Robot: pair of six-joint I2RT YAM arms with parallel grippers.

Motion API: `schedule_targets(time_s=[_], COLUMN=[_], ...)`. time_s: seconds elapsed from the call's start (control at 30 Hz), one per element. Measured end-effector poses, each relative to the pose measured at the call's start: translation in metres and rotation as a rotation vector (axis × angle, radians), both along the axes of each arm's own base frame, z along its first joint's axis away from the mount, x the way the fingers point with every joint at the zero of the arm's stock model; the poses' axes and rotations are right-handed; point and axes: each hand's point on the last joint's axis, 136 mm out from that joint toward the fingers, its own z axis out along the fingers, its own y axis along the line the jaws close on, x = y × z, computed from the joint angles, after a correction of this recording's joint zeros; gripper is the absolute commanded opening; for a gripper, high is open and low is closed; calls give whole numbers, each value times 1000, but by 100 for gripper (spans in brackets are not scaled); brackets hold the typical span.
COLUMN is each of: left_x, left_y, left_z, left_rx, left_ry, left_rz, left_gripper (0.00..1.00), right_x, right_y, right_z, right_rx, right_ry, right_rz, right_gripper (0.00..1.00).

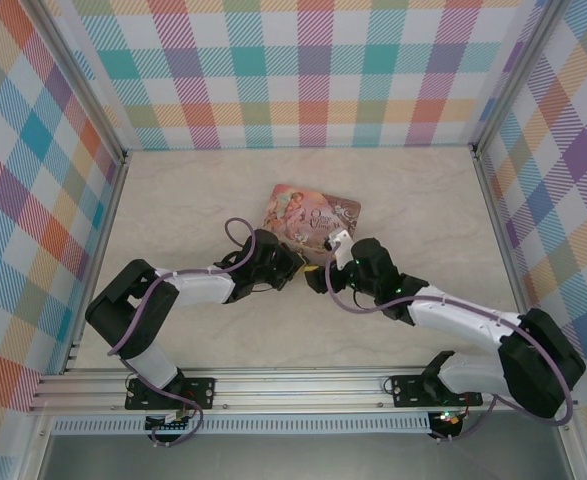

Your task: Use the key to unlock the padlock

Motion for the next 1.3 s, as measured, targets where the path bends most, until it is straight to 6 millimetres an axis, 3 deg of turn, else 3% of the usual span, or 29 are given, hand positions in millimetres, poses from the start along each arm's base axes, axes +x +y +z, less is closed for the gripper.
schedule_targets(time_s=[0.13,0.23,0.33,0.5,0.67,0.8,1.07,1.3], left_x=[0,0,0,0,0,1,0,0], left_y=[0,0,0,0,1,3,4,4], left_z=[0,0,0,1,2,2,1,1], left_rx=[0,0,0,7,7,13,20,22], left_ry=[0,0,0,8,8,11,9,8], left_rz=[0,0,0,1,3,5,0,-2], left_gripper=[0,0,0,0,0,0,0,0], right_x=[-13,-22,-24,-17,-3,5,18,24], right_y=[5,11,20,30,27,24,17,13], right_z=[-7,-25,-46,-80,-80,-77,-79,-85], right_rx=[-155,-276,-383,-508,-503,-482,-442,-423], right_ry=[-195,-282,-353,-416,-484,-521,-515,-487], right_rz=[111,166,187,175,84,32,-24,-32], right_gripper=[82,79,70,63,62,54,42,37])
